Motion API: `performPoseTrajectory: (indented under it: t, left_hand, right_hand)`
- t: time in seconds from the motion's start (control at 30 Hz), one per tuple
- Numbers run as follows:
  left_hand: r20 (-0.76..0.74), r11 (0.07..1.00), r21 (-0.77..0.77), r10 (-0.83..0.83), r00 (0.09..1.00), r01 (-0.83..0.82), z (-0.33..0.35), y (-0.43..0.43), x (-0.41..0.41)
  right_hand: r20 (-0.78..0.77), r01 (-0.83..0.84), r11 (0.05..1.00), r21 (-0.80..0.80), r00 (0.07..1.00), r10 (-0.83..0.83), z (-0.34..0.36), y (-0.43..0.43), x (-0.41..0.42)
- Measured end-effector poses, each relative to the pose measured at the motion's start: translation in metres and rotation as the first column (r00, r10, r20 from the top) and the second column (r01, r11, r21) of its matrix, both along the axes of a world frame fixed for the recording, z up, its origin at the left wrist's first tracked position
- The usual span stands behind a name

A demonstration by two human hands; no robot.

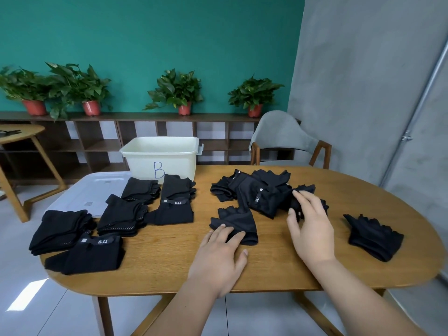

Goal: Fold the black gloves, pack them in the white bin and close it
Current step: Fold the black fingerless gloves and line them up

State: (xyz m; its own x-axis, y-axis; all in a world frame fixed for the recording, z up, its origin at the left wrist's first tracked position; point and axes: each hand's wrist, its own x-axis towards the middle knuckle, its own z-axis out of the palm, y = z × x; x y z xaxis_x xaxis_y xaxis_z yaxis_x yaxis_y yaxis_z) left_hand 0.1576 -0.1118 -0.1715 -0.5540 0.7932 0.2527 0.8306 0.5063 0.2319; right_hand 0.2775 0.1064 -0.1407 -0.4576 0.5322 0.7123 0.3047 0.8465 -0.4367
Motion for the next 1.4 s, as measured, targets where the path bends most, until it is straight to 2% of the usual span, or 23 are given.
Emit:
performPoseTrajectory:
  t: [0.1, 0.17, 0.2, 0.23, 0.27, 0.3, 0.33, 0.37, 0.4, 0.47, 0.53, 0.57, 0.63, 0.7, 0.77, 0.83, 0.9, 0.93, 1.03, 1.1, 1.23, 1.33, 1.4]
  left_hand:
    - [-0.006, 1.000, 0.005, 0.002, 1.000, -0.002, 0.000, -0.001, 0.001]
    - [-0.008, 1.000, 0.009, 0.006, 1.000, -0.006, 0.001, -0.002, 0.001]
    - [-0.009, 1.000, 0.010, 0.006, 1.000, -0.006, 0.001, -0.002, 0.002]
    - [-0.010, 1.000, 0.011, 0.005, 1.000, -0.005, 0.001, -0.002, 0.002]
    - [-0.008, 1.000, 0.011, 0.005, 1.000, -0.005, 0.001, -0.002, 0.002]
    - [-0.005, 1.000, 0.012, 0.006, 1.000, -0.006, 0.001, -0.002, 0.002]
    - [-0.003, 1.000, 0.013, 0.008, 1.000, -0.008, 0.002, -0.002, 0.003]
    - [-0.002, 1.000, 0.013, 0.009, 1.000, -0.009, 0.001, -0.002, 0.003]
    - [-0.002, 1.000, 0.012, 0.010, 1.000, -0.010, 0.001, -0.003, 0.003]
    - [-0.003, 1.000, 0.011, 0.012, 1.000, -0.012, 0.001, -0.003, 0.003]
    - [-0.006, 1.000, 0.013, 0.013, 1.000, -0.013, 0.001, -0.003, 0.003]
    - [-0.006, 1.000, 0.014, 0.012, 1.000, -0.012, 0.001, -0.003, 0.003]
    - [-0.002, 1.000, 0.015, 0.012, 1.000, -0.012, 0.001, -0.003, 0.003]
    - [-0.004, 1.000, 0.018, 0.015, 1.000, -0.015, 0.001, -0.004, 0.004]
    - [-0.007, 1.000, 0.025, 0.016, 1.000, -0.016, 0.001, -0.004, 0.004]
    - [-0.008, 0.999, 0.030, 0.019, 1.000, -0.019, 0.001, -0.004, 0.005]
    - [-0.009, 0.999, 0.035, 0.020, 1.000, -0.020, 0.001, -0.004, 0.005]
    - [-0.011, 0.999, 0.036, 0.022, 1.000, -0.021, 0.000, -0.004, 0.005]
    - [-0.013, 0.999, 0.042, 0.023, 1.000, -0.022, 0.002, -0.002, 0.005]
    - [-0.013, 0.999, 0.040, 0.021, 1.000, -0.020, 0.002, -0.001, 0.005]
    - [-0.011, 0.999, 0.040, 0.024, 1.000, -0.023, 0.000, -0.002, 0.005]
    - [-0.008, 0.999, 0.049, 0.022, 1.000, -0.022, -0.002, -0.002, 0.004]
    - [-0.006, 0.998, 0.054, 0.022, 1.000, -0.022, -0.002, -0.001, 0.003]
  right_hand:
    - [-0.231, -0.090, 0.981, -0.171, 0.972, 0.049, 0.027, -0.014, 0.004]
    - [-0.362, -0.153, 0.933, -0.325, 0.932, 0.027, 0.032, -0.019, 0.009]
    - [-0.370, -0.149, 0.906, -0.397, 0.929, -0.010, 0.030, -0.018, 0.012]
    - [-0.312, -0.095, 0.889, -0.448, 0.948, -0.056, 0.026, -0.015, 0.014]
    - [-0.164, 0.015, 0.884, -0.467, 0.981, -0.104, 0.018, -0.009, 0.016]
    - [0.063, 0.152, 0.889, -0.432, 0.988, -0.139, 0.008, -0.003, 0.019]
    - [0.310, 0.279, 0.893, -0.354, 0.935, -0.169, -0.002, -0.001, 0.024]
    - [0.485, 0.372, 0.892, -0.258, 0.848, -0.214, -0.012, -0.001, 0.029]
    - [0.556, 0.424, 0.891, -0.161, 0.785, -0.274, -0.021, -0.001, 0.034]
    - [0.493, 0.421, 0.907, -0.024, 0.794, -0.355, -0.031, -0.005, 0.041]
    - [0.385, 0.321, 0.945, 0.056, 0.867, -0.317, -0.035, -0.006, 0.042]
    - [0.378, 0.246, 0.965, 0.088, 0.888, -0.261, -0.035, -0.006, 0.041]
    - [0.450, 0.159, 0.982, 0.104, 0.873, -0.189, -0.034, -0.009, 0.038]
    - [0.486, 0.220, 0.966, 0.137, 0.835, -0.259, -0.032, -0.007, 0.039]
    - [0.468, 0.361, 0.916, 0.176, 0.788, -0.400, -0.030, 0.001, 0.046]
    - [0.488, 0.482, 0.864, 0.147, 0.724, -0.487, -0.029, 0.015, 0.054]
    - [0.498, 0.549, 0.825, 0.138, 0.681, -0.536, -0.031, 0.027, 0.058]
    - [0.480, 0.547, 0.823, 0.150, 0.688, -0.545, -0.031, 0.030, 0.057]
    - [0.406, 0.407, 0.879, 0.247, 0.780, -0.476, -0.023, 0.023, 0.046]
    - [0.436, 0.248, 0.926, 0.284, 0.827, -0.355, -0.014, 0.011, 0.030]
    - [0.645, 0.004, 0.989, 0.148, 0.758, -0.100, -0.013, -0.009, -0.007]
    - [0.732, -0.004, 0.999, 0.049, 0.681, -0.033, -0.021, -0.011, -0.030]
    - [0.737, 0.034, 0.999, -0.020, 0.676, -0.008, -0.024, -0.009, -0.037]
